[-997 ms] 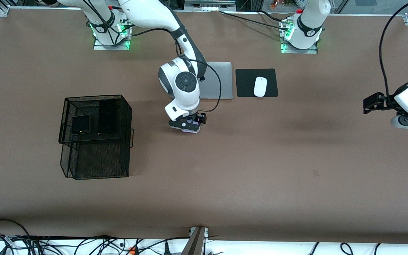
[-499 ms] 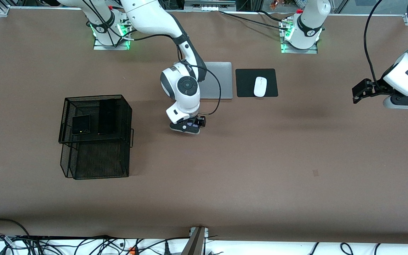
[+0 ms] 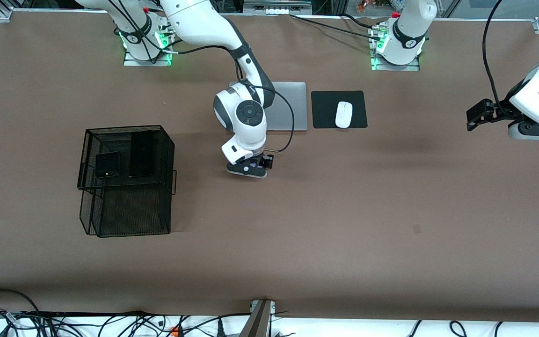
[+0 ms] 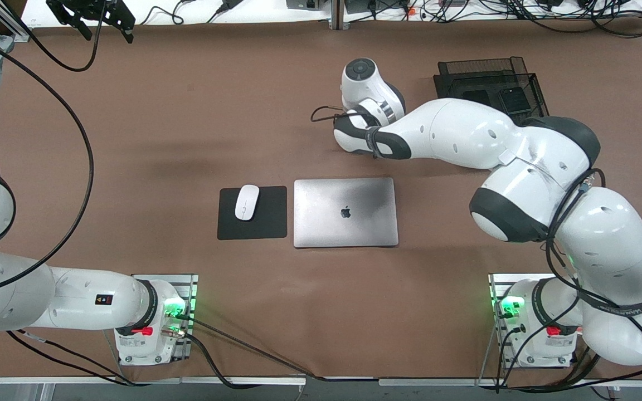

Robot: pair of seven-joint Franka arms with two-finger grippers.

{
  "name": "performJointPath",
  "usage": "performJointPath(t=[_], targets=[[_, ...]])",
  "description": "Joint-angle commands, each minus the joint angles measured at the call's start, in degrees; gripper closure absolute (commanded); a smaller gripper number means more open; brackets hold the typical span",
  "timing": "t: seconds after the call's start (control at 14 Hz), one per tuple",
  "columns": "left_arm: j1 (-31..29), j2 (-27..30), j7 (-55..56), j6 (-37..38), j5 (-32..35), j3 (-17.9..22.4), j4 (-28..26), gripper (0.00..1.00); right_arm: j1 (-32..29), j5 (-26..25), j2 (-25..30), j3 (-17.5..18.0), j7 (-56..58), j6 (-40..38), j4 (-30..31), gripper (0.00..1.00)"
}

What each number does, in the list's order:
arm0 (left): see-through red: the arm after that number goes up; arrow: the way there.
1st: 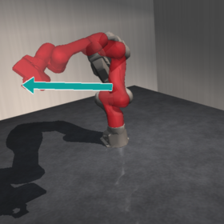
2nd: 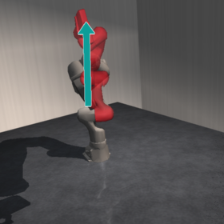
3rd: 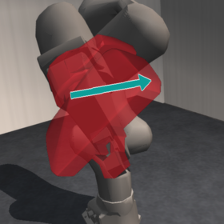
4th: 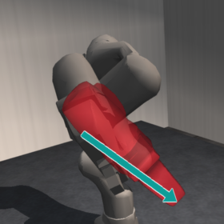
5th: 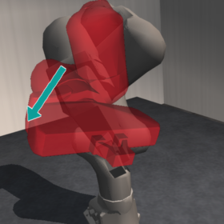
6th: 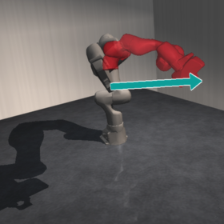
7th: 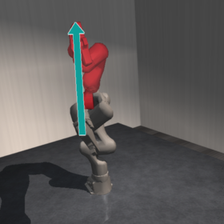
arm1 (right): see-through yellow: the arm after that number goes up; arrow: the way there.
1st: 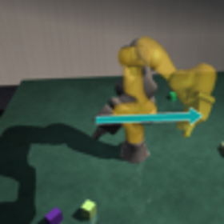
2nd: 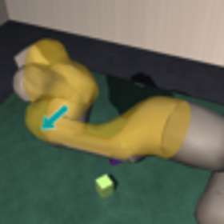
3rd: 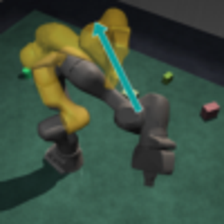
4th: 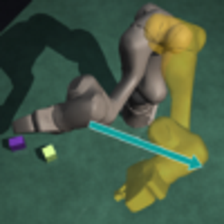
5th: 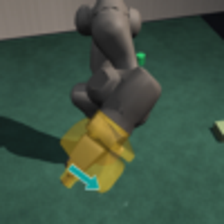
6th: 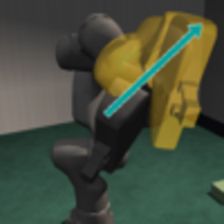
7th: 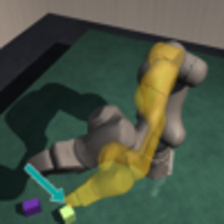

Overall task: Place phones with both arms
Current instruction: 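Grasp the white phone with the right gripper while the left gripper withdraws, then lower the white phone into the basket and open the right gripper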

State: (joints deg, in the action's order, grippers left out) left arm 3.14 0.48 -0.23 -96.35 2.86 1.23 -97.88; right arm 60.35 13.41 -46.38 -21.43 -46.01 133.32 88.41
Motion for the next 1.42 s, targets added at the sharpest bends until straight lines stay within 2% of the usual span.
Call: performJointPath(t=[0.0, 0.21, 0.36, 0.64, 0.93, 1.07, 1.35], targets=[[0.6, -0.5, 0.0, 1.7, -1.1, 0.3, 2.0, 0.00, -0.1, 0.6, 3.8, -2.2, 0.8, -10.8, -5.3, 0.80], [0.8, -0.5, 0.1, 1.9, -1.1, 0.3, 2.0, 0.00, -2.4, 0.9, 7.9, -6.2, 5.7, -22.9, -10.1, 0.80], [1.1, -0.5, 0.1, 2.0, -1.1, 0.3, 2.1, 0.00, -8.0, 1.0, 10.9, -5.9, 12.9, -26.7, -10.5, 0.80], [1.1, -0.6, 0.1, 1.9, -1.0, 0.3, 2.3, 0.00, -20.1, 1.4, 12.7, -5.9, 30.5, -30.3, -11.0, 0.80], [0.6, -0.7, 0.0, 2.0, -1.0, 0.3, 2.3, 0.00, -29.8, 1.8, 10.5, -5.3, 45.2, -27.5, -11.4, 0.80], [0.6, -0.7, 0.0, 2.0, -1.0, 0.3, 2.3, 0.00, -32.0, 2.5, 7.9, -5.2, 48.5, -22.8, -11.3, 0.80], [0.5, -0.7, 0.1, 2.3, -1.0, 0.3, 2.2, 0.00, -34.3, 7.8, 2.3, -5.0, 53.5, -15.1, -11.2, 0.79]])
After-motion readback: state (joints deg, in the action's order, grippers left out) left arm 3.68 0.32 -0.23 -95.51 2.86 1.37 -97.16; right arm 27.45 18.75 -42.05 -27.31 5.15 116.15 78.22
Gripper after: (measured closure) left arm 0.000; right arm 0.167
